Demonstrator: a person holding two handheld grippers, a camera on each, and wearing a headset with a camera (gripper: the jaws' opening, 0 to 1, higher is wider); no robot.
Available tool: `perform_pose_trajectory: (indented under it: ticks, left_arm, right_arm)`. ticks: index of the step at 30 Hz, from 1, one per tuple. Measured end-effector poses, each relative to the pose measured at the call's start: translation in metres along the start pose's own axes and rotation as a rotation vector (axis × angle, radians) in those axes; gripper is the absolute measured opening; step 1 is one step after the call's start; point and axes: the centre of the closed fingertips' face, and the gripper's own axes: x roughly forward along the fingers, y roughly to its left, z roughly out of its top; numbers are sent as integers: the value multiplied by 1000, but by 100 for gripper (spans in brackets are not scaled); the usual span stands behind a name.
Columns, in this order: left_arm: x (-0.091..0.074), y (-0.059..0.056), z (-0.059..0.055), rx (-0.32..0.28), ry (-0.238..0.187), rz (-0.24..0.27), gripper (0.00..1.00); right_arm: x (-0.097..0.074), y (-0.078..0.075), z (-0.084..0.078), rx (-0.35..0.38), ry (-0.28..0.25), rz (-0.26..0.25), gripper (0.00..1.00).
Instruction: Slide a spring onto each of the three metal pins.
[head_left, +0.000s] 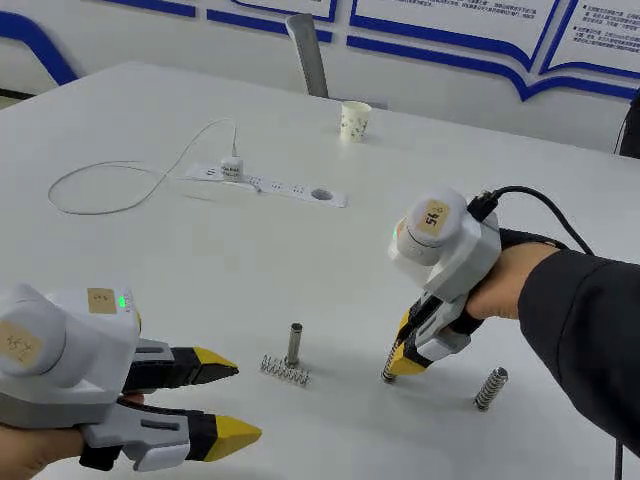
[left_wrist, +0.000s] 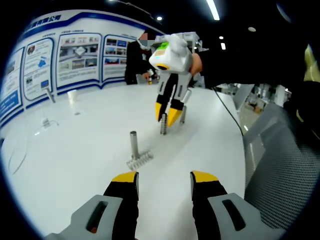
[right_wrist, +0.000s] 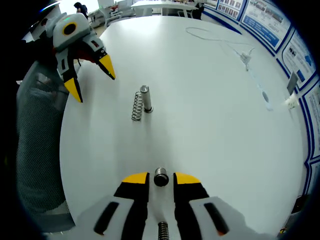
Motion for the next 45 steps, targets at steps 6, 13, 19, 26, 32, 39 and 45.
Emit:
perform_pose_trajectory:
  ticks: [6,13,19,26,32,39,45]
  left_arm:
    - [0,0,0,1,0,-1,42]
    - [0,0,1,2,-1,-1,42]
    - [-1,0,1,3,-3,2,42]
    - [-1,-1,0,4,0,-2,42]
    - [-1,-1,0,5,2,-4,42]
    - [-1,-1,-1,5,2,-3,42]
    - [-1,-1,-2,6,4,-4,42]
  right_arm:
    - [-6,1,10,-29,-15,-22,22]
    - [-10,5,26,-51,-45,-30,22]
    - [-8,9,33,-53,-61,-25,22]
    - [-3,16,44,-46,-85,-18,22]
    - [4,23,51,-43,-100,-7,22]
    - [12,29,61,-32,-126,-1,21]
    - [20,32,68,-17,-148,-1,20]
